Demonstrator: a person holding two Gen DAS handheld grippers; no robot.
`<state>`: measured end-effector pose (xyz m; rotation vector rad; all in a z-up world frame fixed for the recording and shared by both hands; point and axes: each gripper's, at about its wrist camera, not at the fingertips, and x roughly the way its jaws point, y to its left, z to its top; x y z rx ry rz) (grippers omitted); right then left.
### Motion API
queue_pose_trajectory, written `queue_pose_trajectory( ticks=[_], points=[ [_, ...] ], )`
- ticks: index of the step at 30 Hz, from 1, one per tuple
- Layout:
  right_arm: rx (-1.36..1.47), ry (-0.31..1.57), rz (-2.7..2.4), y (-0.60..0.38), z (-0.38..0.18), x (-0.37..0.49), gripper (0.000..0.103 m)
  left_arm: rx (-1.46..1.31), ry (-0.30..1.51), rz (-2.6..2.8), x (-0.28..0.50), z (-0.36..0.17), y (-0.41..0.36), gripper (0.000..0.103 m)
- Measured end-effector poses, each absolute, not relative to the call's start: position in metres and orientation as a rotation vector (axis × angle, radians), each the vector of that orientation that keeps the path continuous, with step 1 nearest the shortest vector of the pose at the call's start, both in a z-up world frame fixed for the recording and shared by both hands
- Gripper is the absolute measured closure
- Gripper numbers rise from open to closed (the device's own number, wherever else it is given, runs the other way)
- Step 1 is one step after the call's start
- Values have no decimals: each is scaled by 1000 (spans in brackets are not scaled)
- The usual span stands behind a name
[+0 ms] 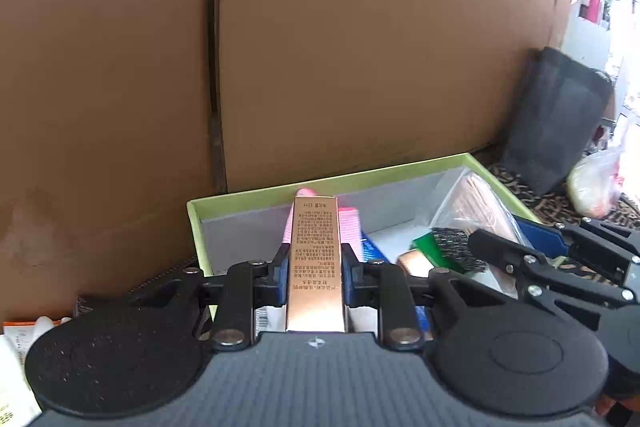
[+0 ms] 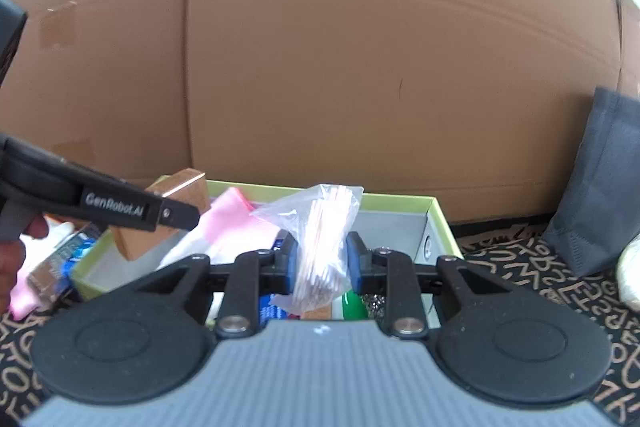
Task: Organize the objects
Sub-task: 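Carry the copper box and swab bag into the shoebox and release both, then grasp the yellow medicine box with the left gripper while the right gripper grasps the dark blue box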
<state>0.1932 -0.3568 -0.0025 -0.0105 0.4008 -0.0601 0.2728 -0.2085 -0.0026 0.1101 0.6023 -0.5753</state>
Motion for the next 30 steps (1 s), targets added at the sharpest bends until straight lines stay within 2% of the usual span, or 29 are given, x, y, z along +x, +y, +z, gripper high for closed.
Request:
queue_pose_trajectory(
  ticks=[3, 4, 5, 6, 7, 12, 13, 19, 24, 30],
  points=[
    [-14, 442, -45, -361, -16, 214, 73, 85, 604, -588, 280, -11, -207, 78],
    [-19, 457, -28, -361, -23, 216, 65, 58, 602, -604, 281, -11, -203, 69],
    [-27, 467, -18, -361, -27, 220, 42, 22, 616, -620, 281, -10, -198, 39],
    [-42, 468, -30, -360, -31, 219, 30, -21, 631, -624, 280, -8, -191, 24],
    [-55, 451, -49, -357, -29, 212, 29, -70, 616, -618, 276, -5, -182, 13],
    [-13, 322, -60, -355, -14, 157, 2, -99, 502, -604, 230, 10, -149, 12],
    [-8, 304, -56, -353, -12, 146, 1, -89, 493, -579, 217, 10, -143, 12],
    [11, 244, 24, -323, -10, 78, 0, -81, 493, -489, 149, -6, -100, 12],
    [35, 325, 129, -286, -30, 56, 0, -109, 553, -391, 114, -34, -48, 12],
    [45, 455, 275, -229, -59, 57, 0, -74, 575, -248, 111, -51, 16, 12]
  ],
)
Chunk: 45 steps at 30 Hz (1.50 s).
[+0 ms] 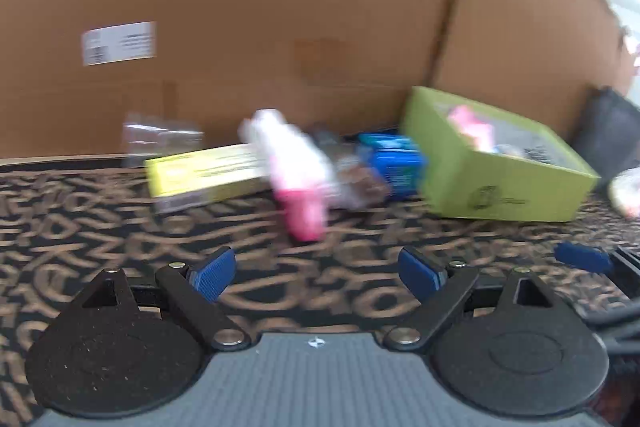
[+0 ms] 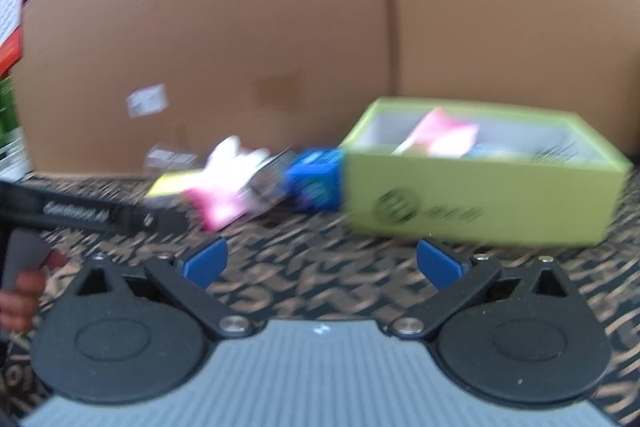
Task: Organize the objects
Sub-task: 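Grasp the yellow medicine box with the left gripper while the right gripper grasps the dark blue box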
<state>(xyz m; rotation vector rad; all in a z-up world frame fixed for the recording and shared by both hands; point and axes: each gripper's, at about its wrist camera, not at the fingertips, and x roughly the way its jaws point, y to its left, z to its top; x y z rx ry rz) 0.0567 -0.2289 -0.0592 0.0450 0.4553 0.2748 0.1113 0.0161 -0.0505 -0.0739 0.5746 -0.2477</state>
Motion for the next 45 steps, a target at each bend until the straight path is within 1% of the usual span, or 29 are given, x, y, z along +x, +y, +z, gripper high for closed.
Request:
queue_pose_trajectory(
  ticks=[4, 10, 13, 15, 19, 21, 23, 25, 28, 30, 32, 37, 39, 42, 45],
  points=[
    [40, 499, 336, -199, -65, 58, 0, -95, 552, -150, 129, -54, 60, 11],
    [12, 519, 370, -171, -55, 51, 0, -88, 515, -267, 187, -57, 102, 11],
    [8, 539, 366, -167, -58, 56, 0, -54, 511, -307, 217, -60, 112, 11],
    [9, 554, 358, -164, -62, 61, 0, -35, 548, -344, 235, -65, 114, 11],
    [12, 592, 342, -162, -68, 67, 0, -5, 560, -412, 255, -72, 110, 11],
    [11, 609, 337, -160, -71, 72, 0, 14, 561, -425, 262, -76, 107, 10],
    [10, 621, 335, -158, -73, 76, 0, 19, 590, -445, 270, -80, 104, 4],
    [5, 628, 338, -156, -75, 80, 0, 11, 587, -450, 273, -83, 104, 1],
    [-3, 637, 337, -151, -77, 87, 0, -34, 605, -455, 278, -84, 107, 1],
    [-1, 642, 340, -149, -78, 90, 0, -49, 604, -467, 275, -85, 107, 5],
    [1, 646, 342, -147, -79, 92, 0, -53, 602, -502, 266, -84, 105, 13],
    [1, 655, 336, -146, -81, 94, 0, 2, 601, -670, 218, -83, 95, 13],
    [1, 653, 329, -147, -81, 95, 0, 42, 564, -670, 206, -80, 92, 13],
    [8, 650, 317, -148, -80, 97, 0, 78, 500, -654, 205, -71, 86, 11],
    [24, 646, 311, -150, -79, 95, 0, 148, 511, -685, 217, -71, 66, 10]
  ],
)
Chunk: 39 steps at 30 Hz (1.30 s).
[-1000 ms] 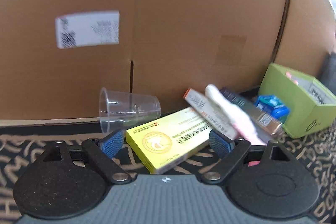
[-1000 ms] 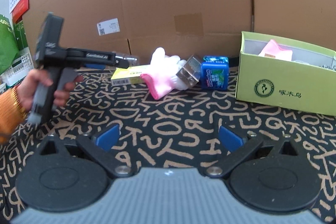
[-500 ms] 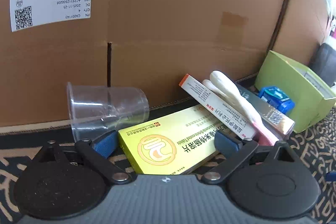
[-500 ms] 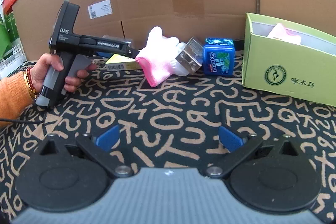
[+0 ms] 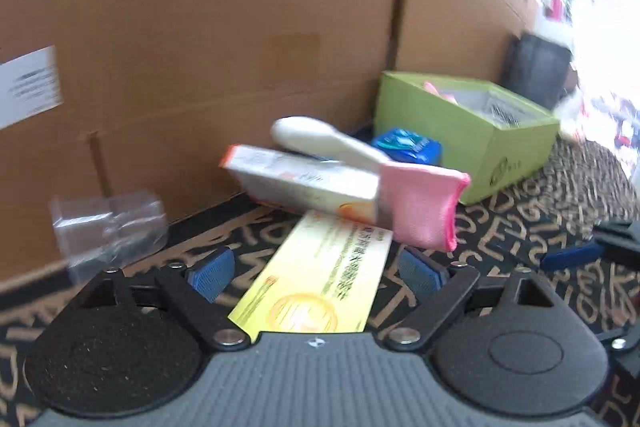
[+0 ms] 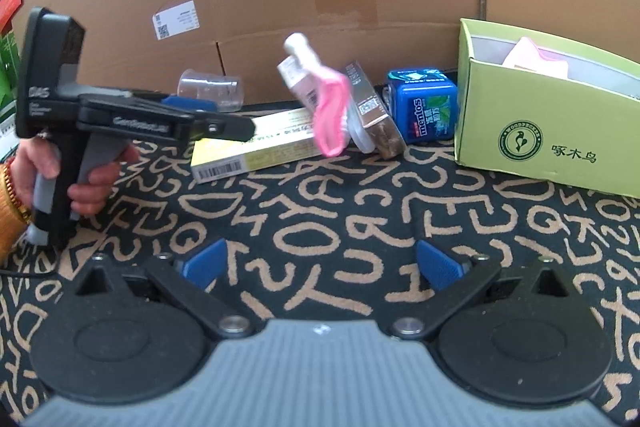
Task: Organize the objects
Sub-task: 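Grasp the yellow medicine box with the left gripper while the right gripper grasps the dark blue box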
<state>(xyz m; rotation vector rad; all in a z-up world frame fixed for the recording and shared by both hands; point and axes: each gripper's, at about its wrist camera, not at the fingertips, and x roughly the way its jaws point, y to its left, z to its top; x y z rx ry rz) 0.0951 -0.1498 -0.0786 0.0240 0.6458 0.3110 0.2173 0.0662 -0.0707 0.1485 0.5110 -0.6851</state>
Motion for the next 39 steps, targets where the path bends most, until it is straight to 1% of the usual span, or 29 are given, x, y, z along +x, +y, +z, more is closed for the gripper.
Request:
queue_pose_trajectory(
  ticks=[2, 3, 4, 7, 14, 16, 17, 18, 19, 20, 21, 23, 27, 30, 34, 39],
  points=[
    [26, 646, 308, -150, -79, 93, 0, 220, 536, -667, 223, -76, 49, 10],
    [22, 646, 306, -150, -79, 93, 0, 251, 553, -638, 225, -80, 43, 13],
    [19, 646, 304, -151, -78, 92, 0, 279, 578, -600, 224, -85, 42, 19],
    [21, 637, 306, -155, -76, 89, 0, 281, 564, -529, 205, -85, 45, 27],
    [31, 592, 320, -160, -62, 101, 1, 181, 662, -216, 136, -77, 84, 27],
    [26, 570, 323, -158, -57, 113, 6, 116, 666, -180, 113, -76, 96, 27],
    [20, 557, 324, -158, -55, 119, 11, 110, 659, -166, 103, -76, 98, 27],
    [17, 546, 318, -157, -54, 128, 19, 119, 653, -152, 95, -77, 96, 27],
    [16, 543, 300, -157, -53, 139, 23, 128, 650, -141, 90, -78, 95, 27],
    [16, 546, 283, -156, -54, 148, 32, 130, 649, -137, 86, -78, 95, 27],
    [9, 548, 267, -154, -55, 158, 46, 129, 649, -138, 84, -78, 95, 27],
    [-12, 552, 239, -152, -58, 172, 59, 122, 652, -137, 82, -78, 97, 27],
    [22, 566, 221, -151, -64, 187, 62, 69, 675, -138, 86, -79, 103, 26],
    [39, 574, 205, -152, -69, 195, 74, 74, 664, -130, 85, -80, 100, 26],
    [3, 556, 219, -152, -67, 183, 78, 70, 662, -134, 83, -80, 101, 26],
    [-115, 540, 262, -158, -54, 122, 78, 74, 663, -139, 80, -80, 102, 27]
  ],
)
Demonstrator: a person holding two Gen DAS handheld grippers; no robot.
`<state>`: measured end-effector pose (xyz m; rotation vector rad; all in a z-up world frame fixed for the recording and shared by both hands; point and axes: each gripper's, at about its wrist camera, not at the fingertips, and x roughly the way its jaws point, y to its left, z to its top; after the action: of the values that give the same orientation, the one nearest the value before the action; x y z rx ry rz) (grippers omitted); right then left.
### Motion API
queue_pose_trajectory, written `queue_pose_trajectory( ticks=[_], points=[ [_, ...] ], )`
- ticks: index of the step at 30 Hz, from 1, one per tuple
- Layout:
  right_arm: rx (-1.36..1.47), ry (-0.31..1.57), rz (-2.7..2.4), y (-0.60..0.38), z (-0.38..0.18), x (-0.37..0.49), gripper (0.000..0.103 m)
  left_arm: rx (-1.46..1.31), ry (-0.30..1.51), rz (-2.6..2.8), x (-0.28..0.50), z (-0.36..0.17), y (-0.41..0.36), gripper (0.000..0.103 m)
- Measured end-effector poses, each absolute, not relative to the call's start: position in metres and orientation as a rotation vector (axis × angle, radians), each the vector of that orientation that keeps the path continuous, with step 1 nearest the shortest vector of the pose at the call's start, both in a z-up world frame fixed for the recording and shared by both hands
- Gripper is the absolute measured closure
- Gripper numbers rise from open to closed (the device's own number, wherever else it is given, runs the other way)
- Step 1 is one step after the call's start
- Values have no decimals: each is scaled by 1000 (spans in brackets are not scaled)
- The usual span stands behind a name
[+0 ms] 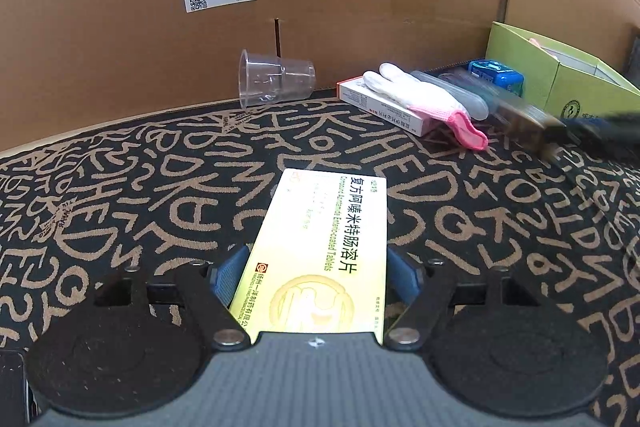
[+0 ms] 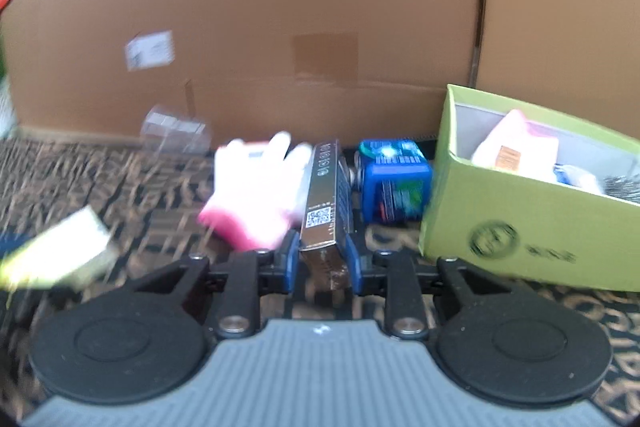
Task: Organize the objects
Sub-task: 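Grasp the yellow medicine box with the left gripper while the right gripper grasps the dark blue box, then carry the yellow and dark blue boxes into the shoebox and release both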
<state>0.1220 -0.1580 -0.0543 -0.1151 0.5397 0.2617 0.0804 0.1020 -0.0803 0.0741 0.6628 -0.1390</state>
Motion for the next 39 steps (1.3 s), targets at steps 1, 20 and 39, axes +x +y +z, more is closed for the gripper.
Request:
queue_pose_trajectory(
  ticks=[1, 20, 39],
  points=[
    [-152, 541, 274, -158, -53, 105, 80, 74, 664, -140, 80, -80, 102, 28],
    [-3, 556, 197, -178, -49, 71, 57, 65, 693, -160, 68, -77, 102, 28],
    [24, 587, 193, -188, -52, 74, 57, 69, 693, -165, 74, -78, 102, 26]
  ],
)
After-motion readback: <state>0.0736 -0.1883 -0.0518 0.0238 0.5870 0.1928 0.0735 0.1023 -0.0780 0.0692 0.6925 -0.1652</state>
